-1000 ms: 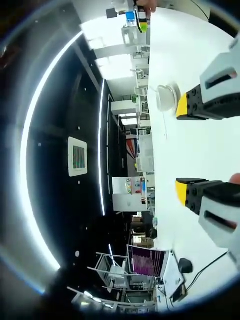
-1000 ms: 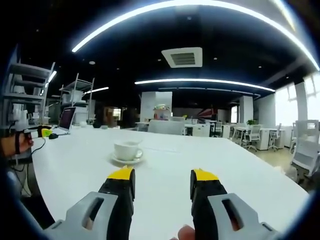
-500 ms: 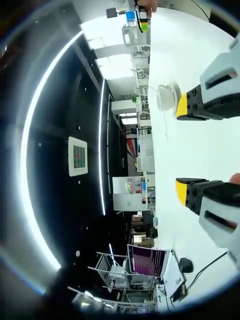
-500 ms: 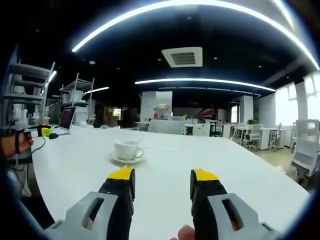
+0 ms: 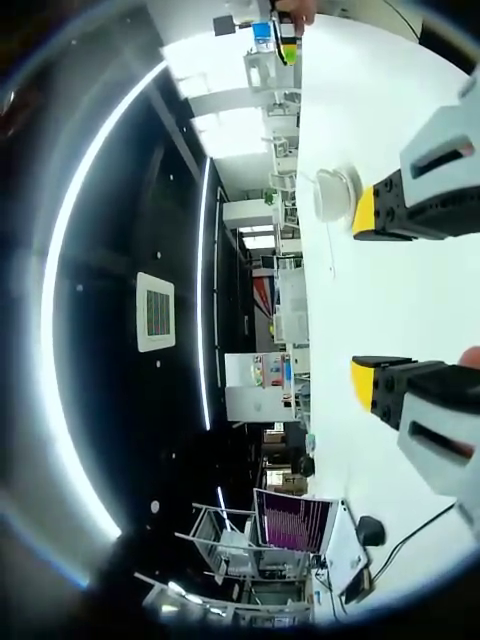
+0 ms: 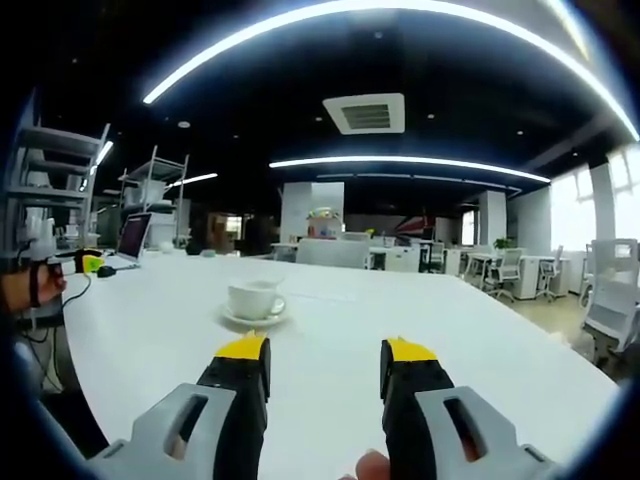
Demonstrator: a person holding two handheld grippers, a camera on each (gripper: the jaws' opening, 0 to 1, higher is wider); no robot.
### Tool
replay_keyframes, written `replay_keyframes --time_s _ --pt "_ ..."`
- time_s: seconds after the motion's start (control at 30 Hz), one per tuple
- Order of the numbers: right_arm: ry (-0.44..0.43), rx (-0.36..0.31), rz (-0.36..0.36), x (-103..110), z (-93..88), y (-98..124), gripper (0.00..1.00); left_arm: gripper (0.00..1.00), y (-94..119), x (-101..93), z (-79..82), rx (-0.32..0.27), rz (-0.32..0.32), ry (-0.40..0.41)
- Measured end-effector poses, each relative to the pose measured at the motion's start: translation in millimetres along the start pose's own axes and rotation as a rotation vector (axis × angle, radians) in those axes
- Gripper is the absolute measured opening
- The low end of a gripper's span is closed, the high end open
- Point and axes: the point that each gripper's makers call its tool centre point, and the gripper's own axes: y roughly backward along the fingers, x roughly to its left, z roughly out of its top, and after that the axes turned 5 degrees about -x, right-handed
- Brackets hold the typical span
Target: Tidy tabletop coffee trays, cups and spoons，present forward
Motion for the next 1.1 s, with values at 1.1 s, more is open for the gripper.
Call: replay_keyframes --time_s 1.1 --pt "-0.001 -0.014 -0.003 0 5.9 4 0.44 0.47 1 14.4 1.6 -0.013 0.01 -0.013"
